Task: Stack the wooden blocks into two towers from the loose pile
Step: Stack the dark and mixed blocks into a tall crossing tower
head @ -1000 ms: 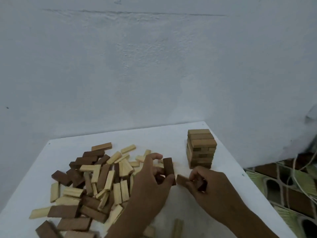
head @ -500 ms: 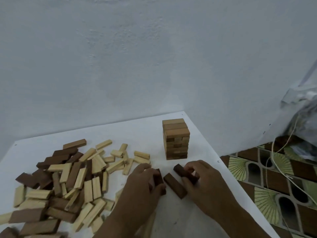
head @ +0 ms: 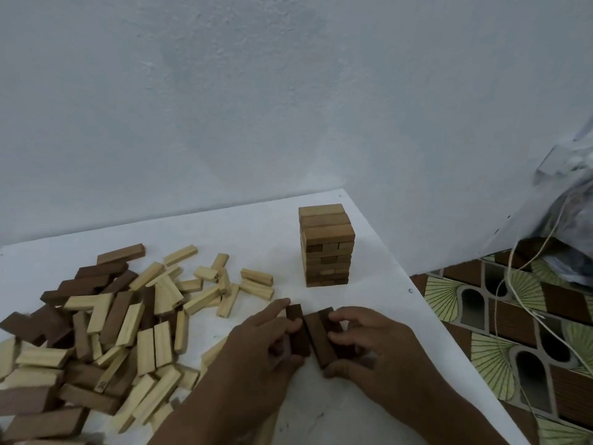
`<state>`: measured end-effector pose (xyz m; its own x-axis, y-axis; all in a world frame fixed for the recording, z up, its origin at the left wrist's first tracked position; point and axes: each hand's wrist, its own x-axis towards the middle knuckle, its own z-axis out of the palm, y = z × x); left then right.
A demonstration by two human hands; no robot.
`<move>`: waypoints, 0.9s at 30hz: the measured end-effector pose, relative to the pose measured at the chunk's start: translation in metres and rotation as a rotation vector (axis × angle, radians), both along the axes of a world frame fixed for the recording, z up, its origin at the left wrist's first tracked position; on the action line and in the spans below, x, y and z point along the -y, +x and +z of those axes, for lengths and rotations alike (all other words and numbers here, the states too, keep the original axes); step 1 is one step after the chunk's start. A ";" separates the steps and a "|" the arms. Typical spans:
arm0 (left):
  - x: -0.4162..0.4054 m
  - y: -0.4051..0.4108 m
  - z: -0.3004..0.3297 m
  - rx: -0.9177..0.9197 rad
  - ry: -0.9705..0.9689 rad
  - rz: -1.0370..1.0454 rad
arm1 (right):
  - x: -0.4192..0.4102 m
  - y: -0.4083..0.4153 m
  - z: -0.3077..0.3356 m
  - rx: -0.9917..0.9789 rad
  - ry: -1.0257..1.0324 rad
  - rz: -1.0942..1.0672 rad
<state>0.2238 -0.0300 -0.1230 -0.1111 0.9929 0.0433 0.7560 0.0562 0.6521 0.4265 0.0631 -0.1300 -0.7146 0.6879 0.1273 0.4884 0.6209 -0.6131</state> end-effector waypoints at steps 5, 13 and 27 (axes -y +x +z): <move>0.000 -0.001 -0.004 0.031 -0.026 0.001 | 0.003 -0.004 -0.002 -0.035 0.007 0.025; 0.001 -0.006 -0.003 0.034 -0.027 -0.041 | -0.001 -0.007 -0.002 -0.044 -0.015 0.002; -0.001 -0.003 0.003 0.019 0.018 -0.123 | -0.009 -0.008 0.005 -0.128 -0.146 0.117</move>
